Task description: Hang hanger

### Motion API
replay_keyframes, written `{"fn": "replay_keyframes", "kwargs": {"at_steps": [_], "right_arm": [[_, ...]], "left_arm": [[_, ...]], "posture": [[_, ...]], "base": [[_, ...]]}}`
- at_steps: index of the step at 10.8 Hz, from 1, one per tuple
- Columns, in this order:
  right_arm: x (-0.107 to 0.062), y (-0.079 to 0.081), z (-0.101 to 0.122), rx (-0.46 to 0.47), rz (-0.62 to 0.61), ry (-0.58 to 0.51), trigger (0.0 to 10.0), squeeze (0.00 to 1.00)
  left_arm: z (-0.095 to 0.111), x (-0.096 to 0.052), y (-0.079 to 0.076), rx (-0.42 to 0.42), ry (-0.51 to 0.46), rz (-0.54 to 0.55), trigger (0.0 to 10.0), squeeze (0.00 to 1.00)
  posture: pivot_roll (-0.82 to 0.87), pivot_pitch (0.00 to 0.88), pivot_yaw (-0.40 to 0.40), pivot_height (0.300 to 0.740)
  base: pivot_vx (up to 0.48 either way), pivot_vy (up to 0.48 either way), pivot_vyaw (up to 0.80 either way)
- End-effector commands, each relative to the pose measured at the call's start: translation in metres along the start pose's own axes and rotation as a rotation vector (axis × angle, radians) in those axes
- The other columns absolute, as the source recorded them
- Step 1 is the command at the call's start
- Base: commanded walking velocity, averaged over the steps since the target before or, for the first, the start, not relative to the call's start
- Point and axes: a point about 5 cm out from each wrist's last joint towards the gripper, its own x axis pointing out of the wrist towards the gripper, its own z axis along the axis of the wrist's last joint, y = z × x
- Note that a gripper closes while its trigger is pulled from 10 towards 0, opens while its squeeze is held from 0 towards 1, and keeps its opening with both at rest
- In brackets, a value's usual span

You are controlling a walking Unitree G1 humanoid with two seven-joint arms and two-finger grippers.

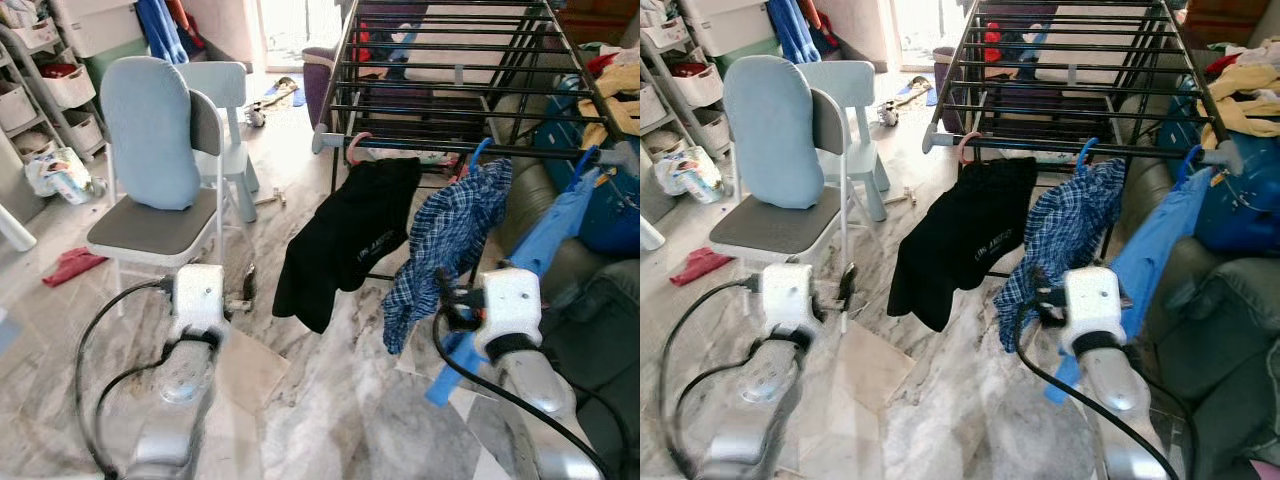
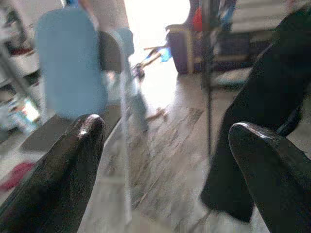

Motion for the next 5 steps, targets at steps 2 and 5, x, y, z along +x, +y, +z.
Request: {"fn": "replay_keyframes", "kwargs": {"at_steps": [2, 5], "right_arm": [[0.0018, 0.0033, -0.0039, 0.022, 0.018, 0.019, 10.0, 0.0], [0.0039, 0.004, -0.0081, 0.035, 0.02, 0.032, 10.0, 0.0]], "left_arm": [[-0.0031, -0.0032, 0.0116, 0.018, 0.016, 0.027, 10.0, 0.0], [-0.0035, -0.0049, 0.0112, 0.031, 0.029, -0.011, 10.0, 0.0]], "posture": [[-0.15, 0.0, 0.017, 0.74], [-0.13, 0.0, 0.019, 0.74]], "base": [[0.0, 0.0, 0.0], [0.0, 0.0, 0.0]]}}
